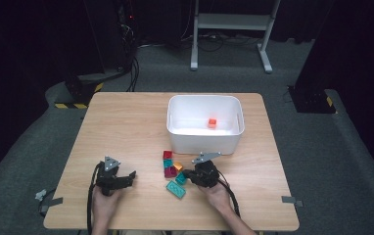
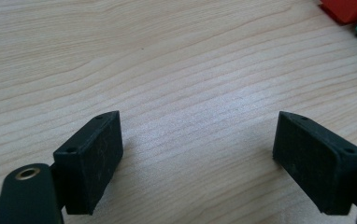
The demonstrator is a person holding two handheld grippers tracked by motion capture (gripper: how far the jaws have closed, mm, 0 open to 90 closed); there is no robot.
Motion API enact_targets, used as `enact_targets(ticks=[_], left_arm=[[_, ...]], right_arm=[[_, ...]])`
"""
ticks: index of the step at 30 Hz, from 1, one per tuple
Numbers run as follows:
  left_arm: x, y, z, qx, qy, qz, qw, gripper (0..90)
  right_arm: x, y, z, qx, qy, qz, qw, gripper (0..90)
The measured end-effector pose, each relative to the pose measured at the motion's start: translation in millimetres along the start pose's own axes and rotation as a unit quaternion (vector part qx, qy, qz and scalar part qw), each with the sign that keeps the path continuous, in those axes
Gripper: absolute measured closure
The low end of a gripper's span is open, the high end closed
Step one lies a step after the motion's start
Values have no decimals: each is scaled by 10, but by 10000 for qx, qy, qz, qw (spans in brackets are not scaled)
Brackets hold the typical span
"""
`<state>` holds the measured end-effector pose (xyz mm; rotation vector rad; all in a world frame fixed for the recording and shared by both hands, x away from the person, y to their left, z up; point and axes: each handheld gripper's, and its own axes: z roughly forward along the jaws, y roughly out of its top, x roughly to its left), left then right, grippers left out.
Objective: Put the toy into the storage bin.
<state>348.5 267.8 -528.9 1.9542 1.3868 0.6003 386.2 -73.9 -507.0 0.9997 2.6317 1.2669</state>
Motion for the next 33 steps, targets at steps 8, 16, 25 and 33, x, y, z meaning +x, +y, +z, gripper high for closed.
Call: enact_targets(ticks=[8, 16, 25, 33], left_arm=[[0, 0, 0, 1, 0, 1, 10000, 161], [0, 0, 0, 0, 0, 0, 10000, 161], [-1, 0, 1, -4, 1, -5, 10000, 161], [0, 0, 0, 0, 1, -1, 10000, 161]], right_arm=[[-11, 12, -91, -65, -46, -19, 10000, 879], [-31, 59, -234, -197, -189, -73, 9996, 878], [-66, 122, -451, -442, -360, -144, 9983, 879], [-122, 200, -671, -571, -502, -201, 9969, 879]])
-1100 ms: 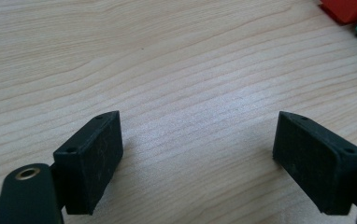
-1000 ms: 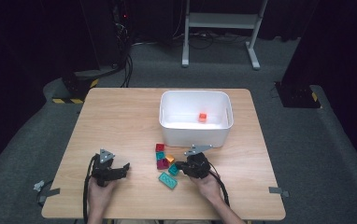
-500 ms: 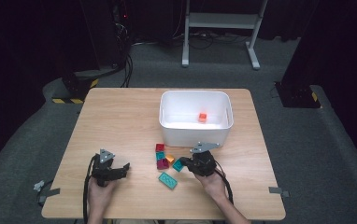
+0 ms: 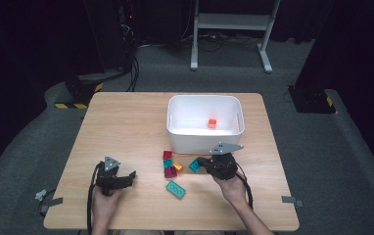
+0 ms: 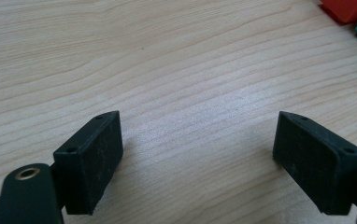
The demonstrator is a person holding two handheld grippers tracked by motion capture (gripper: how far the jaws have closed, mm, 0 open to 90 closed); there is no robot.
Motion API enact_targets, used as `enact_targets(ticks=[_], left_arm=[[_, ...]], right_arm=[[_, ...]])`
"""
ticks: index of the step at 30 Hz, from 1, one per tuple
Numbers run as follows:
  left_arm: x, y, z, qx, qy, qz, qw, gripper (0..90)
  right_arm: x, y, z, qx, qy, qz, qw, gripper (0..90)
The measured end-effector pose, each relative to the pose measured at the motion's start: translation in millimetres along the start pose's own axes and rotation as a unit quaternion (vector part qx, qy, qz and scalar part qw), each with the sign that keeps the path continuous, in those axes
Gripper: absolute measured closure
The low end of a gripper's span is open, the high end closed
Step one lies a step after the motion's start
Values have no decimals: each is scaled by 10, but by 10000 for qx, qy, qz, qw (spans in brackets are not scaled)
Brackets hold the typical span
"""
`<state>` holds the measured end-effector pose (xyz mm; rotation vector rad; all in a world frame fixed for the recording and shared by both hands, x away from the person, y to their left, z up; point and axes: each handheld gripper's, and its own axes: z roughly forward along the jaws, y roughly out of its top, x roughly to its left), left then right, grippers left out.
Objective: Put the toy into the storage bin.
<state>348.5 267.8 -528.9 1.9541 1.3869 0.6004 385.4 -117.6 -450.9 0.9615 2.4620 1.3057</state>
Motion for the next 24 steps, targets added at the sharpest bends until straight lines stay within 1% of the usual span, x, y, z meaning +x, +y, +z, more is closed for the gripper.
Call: enact_targets(ticks=[2, 3, 7, 13, 18, 21, 24], left_arm=[[0, 0, 0, 0, 0, 0, 10000, 161], [0, 0, 0, 0, 0, 0, 10000, 161], [0, 0, 0, 0, 0, 0, 10000, 161], [0, 0, 0, -1, 0, -1, 10000, 161], [1, 1, 0, 2, -4, 2, 10000, 161], [1, 3, 2, -3, -3, -5, 10000, 161], [1, 3, 3, -4, -5, -6, 10000, 161]], right_arm=[[-27, 41, -80, -47, -39, -22, 10000, 879], [-27, 41, -80, -47, -39, -22, 10000, 879], [-42, 105, -180, -91, -107, -95, 9999, 880], [-57, 177, -273, -117, -126, -144, 9997, 882], [-79, 236, -337, -153, -146, -130, 9997, 882], [-97, 289, -406, -236, -178, -135, 9995, 883], [-130, 362, -500, -284, -197, -81, 9994, 883]])
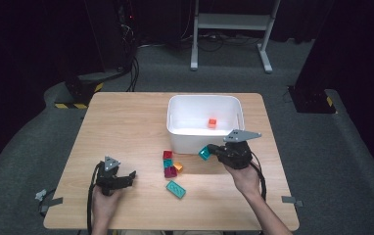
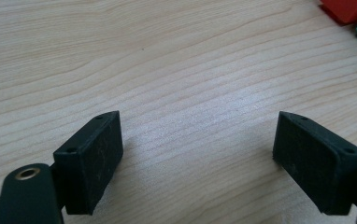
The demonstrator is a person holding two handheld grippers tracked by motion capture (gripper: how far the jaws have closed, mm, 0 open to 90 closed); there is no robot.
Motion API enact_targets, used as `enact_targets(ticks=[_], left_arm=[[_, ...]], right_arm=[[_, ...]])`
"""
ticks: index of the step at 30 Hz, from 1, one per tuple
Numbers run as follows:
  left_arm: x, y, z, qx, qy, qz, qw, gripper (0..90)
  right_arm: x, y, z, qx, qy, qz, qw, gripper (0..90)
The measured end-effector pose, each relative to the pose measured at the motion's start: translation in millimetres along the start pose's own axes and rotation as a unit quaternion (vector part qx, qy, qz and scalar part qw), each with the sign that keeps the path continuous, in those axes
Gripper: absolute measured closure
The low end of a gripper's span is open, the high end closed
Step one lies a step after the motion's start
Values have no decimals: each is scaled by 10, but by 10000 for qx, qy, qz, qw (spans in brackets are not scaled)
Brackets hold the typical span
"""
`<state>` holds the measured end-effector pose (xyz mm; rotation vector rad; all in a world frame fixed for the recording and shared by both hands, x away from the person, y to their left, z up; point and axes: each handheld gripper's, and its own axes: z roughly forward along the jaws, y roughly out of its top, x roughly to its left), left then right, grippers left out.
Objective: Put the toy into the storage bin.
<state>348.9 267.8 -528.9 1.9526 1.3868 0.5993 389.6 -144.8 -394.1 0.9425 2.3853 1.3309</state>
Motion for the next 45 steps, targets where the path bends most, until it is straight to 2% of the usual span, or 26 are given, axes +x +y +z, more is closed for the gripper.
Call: enact_targets(ticks=[15, 17, 26, 32, 45], left_arm=[[2, 1, -1, 6, -5, 1, 10000, 161], [1, 1, -1, 5, -5, 0, 10000, 161], [1, 0, 0, -1, -2, 0, 10000, 161], [1, 0, -1, 6, -4, 2, 10000, 161], [1, 0, 0, 0, -2, 1, 10000, 161]], right_arm=[[-147, 317, -195, -246, -125, 66, 9996, 883], [-219, 356, -212, -305, -133, 201, 9992, 883], [-408, 430, -241, -389, -365, 442, 9976, 883], [-536, 474, -183, -308, -512, 558, 9966, 883], [-661, 528, 3, -112, -660, 709, 9952, 881]])
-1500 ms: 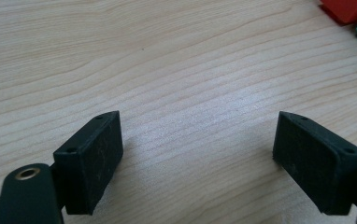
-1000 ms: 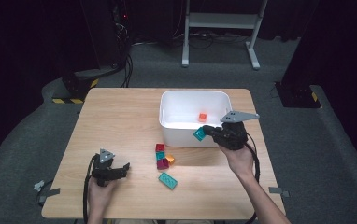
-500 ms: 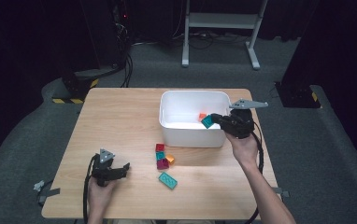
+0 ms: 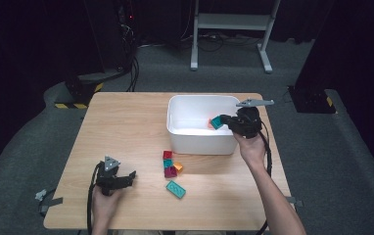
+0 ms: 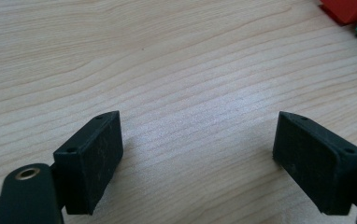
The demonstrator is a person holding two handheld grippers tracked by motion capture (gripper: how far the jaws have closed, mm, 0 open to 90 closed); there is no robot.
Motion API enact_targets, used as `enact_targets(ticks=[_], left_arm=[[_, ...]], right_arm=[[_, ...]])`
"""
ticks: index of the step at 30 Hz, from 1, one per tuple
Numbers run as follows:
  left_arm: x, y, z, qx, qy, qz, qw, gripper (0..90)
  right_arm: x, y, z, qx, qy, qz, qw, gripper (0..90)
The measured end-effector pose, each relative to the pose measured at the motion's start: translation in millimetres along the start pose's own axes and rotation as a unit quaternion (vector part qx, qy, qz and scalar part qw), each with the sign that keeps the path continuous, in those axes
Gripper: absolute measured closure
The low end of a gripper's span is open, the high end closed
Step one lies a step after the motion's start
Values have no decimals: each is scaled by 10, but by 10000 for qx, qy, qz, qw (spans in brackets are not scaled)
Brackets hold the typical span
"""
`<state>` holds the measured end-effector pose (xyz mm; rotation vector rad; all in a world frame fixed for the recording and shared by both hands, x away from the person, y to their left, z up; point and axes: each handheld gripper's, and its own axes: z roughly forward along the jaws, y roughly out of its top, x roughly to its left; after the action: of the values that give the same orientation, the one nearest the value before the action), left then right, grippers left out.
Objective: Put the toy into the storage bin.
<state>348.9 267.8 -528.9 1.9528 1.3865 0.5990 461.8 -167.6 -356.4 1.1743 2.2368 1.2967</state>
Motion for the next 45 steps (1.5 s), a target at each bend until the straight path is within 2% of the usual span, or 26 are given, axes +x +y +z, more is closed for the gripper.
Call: enact_targets(ticks=[8, 17, 33, 40, 45], left_arm=[[1, 0, -1, 7, -3, 0, 10000, 161], [0, -1, -3, 8, -3, -1, 10000, 161], [-1, -2, -3, 2, 2, -2, 10000, 161], [-1, -3, -3, 2, 1, -2, 10000, 161], [-1, -3, -3, 3, 1, -1, 10000, 161]], right_arm=[[-70, 4, 111, 100, -161, 120, 9997, 878], [-101, -2, 250, 247, -280, 133, 9992, 874], [-105, 46, 391, 372, -453, 140, 9982, 857], [-81, 57, 387, 339, -441, 122, 9984, 759], [-41, 14, 340, 263, -226, 156, 9993, 708]])
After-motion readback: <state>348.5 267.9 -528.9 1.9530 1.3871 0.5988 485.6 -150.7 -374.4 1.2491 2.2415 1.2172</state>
